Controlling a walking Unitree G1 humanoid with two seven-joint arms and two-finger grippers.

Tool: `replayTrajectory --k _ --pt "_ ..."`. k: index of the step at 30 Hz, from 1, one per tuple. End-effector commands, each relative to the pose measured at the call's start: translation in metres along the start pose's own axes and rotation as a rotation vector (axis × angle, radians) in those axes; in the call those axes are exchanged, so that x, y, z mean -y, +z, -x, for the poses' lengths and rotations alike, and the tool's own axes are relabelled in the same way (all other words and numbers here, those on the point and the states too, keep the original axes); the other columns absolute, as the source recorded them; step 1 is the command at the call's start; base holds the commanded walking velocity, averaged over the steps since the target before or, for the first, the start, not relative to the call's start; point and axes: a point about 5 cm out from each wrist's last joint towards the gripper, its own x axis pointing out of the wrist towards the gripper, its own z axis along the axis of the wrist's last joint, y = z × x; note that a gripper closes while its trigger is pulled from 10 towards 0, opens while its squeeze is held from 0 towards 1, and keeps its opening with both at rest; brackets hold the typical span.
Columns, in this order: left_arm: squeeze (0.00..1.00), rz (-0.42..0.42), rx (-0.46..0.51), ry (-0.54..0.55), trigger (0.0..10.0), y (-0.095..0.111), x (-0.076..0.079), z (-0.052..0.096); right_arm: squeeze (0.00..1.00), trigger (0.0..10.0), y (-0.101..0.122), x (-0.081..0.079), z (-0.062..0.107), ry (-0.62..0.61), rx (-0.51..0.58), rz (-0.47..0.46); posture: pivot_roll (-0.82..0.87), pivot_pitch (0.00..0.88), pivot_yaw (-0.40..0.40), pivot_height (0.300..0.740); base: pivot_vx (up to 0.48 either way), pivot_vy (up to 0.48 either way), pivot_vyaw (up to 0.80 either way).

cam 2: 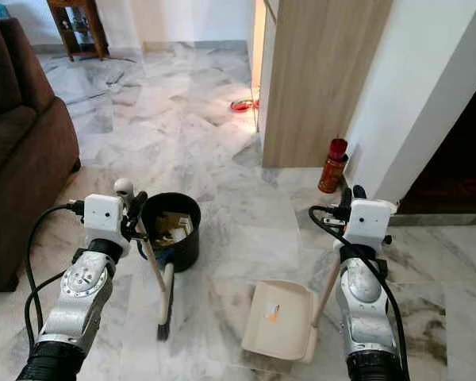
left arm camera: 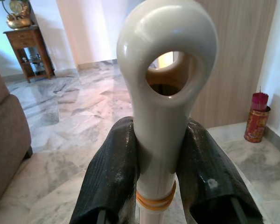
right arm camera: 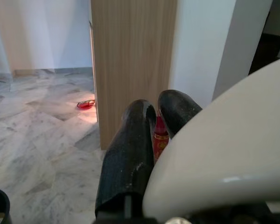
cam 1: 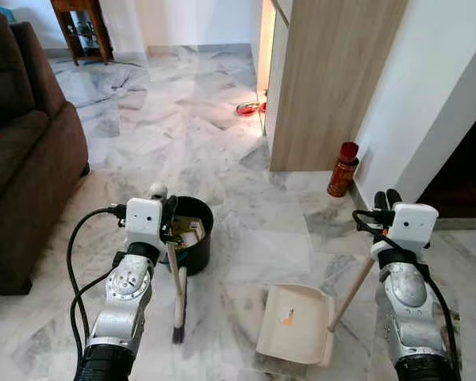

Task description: Sweep floor

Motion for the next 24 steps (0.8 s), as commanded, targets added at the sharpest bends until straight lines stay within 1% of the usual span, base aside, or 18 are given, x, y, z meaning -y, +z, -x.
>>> replayTrajectory --k 1,4,7,10,12,15,22,24 --pt "0.0 -0.029 0.06 -0.01 10.0 0.0111 0.0005 -0.0057 0.0 10.0 0.0071 -0.0012 -0.0024 0.0 0.029 0.001 -0.12 0.0 0.024 0.74 0.0 -0.416 -0.8" --pt "0.0 -0.023 0.06 -0.011 10.0 0.0111 0.0009 -0.0058 0.0 10.0 0.007 -0.0012 -0.0024 -0.001 0.029 0.0 -0.12 0.0 0.024 0.74 0.0 -0.417 -0.8" --pt "0.0 -0.019 0.063 -0.016 10.0 0.0115 0.0017 -0.0056 0.0 10.0 0.0065 -0.0013 -0.0016 -0.002 0.029 0.0 -0.12 0.0 0.028 0.74 0.0 -0.251 -0.8" --pt "0.0 -0.042 0.064 -0.023 10.0 0.0116 0.0024 -0.0054 0.0 10.0 0.0058 -0.0016 -0.0008 -0.001 0.027 0.0 -0.12 0.0 0.028 0.74 0.0 0.0 -0.8" --pt "0.0 -0.042 0.066 -0.022 10.0 0.0114 0.0023 -0.0051 0.0 10.0 0.0056 -0.0019 -0.0006 0.0 0.027 -0.002 -0.12 0.0 0.028 0.74 0.0 -0.323 -0.8" --pt "0.0 -0.017 0.066 -0.017 10.0 0.0112 0.0022 -0.005 0.0 10.0 0.0056 -0.0023 -0.0004 0.001 0.028 -0.003 -0.12 0.0 0.028 0.74 0.0 -0.32 -0.8" --pt "0.0 -0.045 0.068 -0.019 10.0 0.0119 0.0021 -0.0061 0.0 10.0 0.0064 -0.0017 -0.0011 0.0 0.028 -0.002 -0.12 0.0 0.027 0.74 0.0 0.0 -0.8" --pt "0.0 -0.058 0.068 -0.02 10.0 0.0118 0.0021 -0.0065 0.0 10.0 0.0065 -0.0012 -0.0015 -0.001 0.028 -0.001 -0.12 0.0 0.026 0.74 0.0 -0.452 -0.8"
